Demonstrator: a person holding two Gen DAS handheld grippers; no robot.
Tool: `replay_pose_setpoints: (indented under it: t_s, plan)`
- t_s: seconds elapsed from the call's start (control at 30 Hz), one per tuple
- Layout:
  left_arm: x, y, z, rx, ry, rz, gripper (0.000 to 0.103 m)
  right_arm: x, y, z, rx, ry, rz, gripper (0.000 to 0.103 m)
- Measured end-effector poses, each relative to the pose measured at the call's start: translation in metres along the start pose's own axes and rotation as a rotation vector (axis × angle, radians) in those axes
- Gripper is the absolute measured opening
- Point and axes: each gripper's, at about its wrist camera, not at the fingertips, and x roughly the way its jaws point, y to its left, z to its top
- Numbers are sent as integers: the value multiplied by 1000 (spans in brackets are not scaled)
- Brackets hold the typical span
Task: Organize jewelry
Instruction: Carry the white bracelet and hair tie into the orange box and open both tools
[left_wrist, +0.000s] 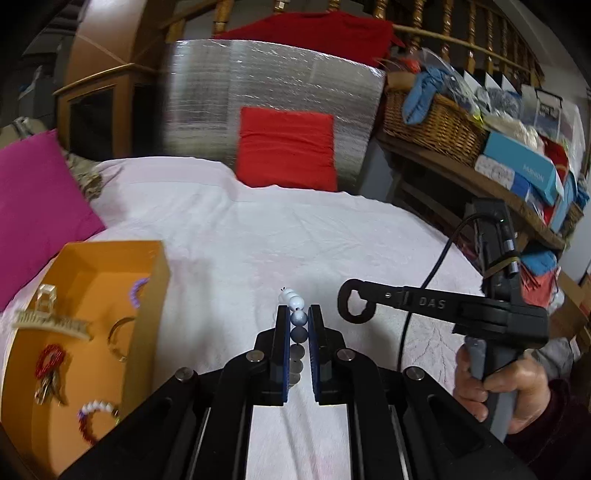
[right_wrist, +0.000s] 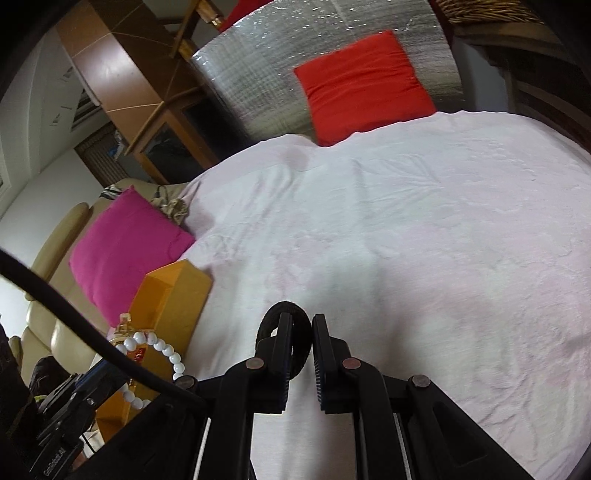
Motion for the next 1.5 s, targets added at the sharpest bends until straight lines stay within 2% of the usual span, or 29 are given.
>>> replay_pose_setpoints:
  t_s: [0.17, 0.3, 0.5, 0.67, 0.93, 1.07, 1.27, 1.5]
  plan:
    - [-40, 17, -13, -57, -50, 53, 10, 5, 25, -8, -23, 7, 44, 12]
    - [-76, 37, -21, -92, -92, 100, 10, 1, 57, -12, -56, -9, 111, 12]
    - [-126, 89, -24, -153, -112, 240, 10, -7, 111, -16, -108, -48, 238, 12]
    - [-147, 119, -28, -182, -111, 342, 10, 1, 148, -26, -154, -40, 326, 12]
    - [-124, 145, -53, -203, -4, 478, 10, 38, 198, -48, -254, 43, 397, 12]
    - [-106, 154, -63, -212, 46, 520, 10, 58, 217, -60, -311, 93, 404, 12]
    - [-86, 154, -68, -192, 90, 576, 10, 82, 223, -69, -344, 138, 393, 12]
    - [-78, 155, -70, -163, 111, 624, 10, 96, 225, -69, -354, 142, 378, 12]
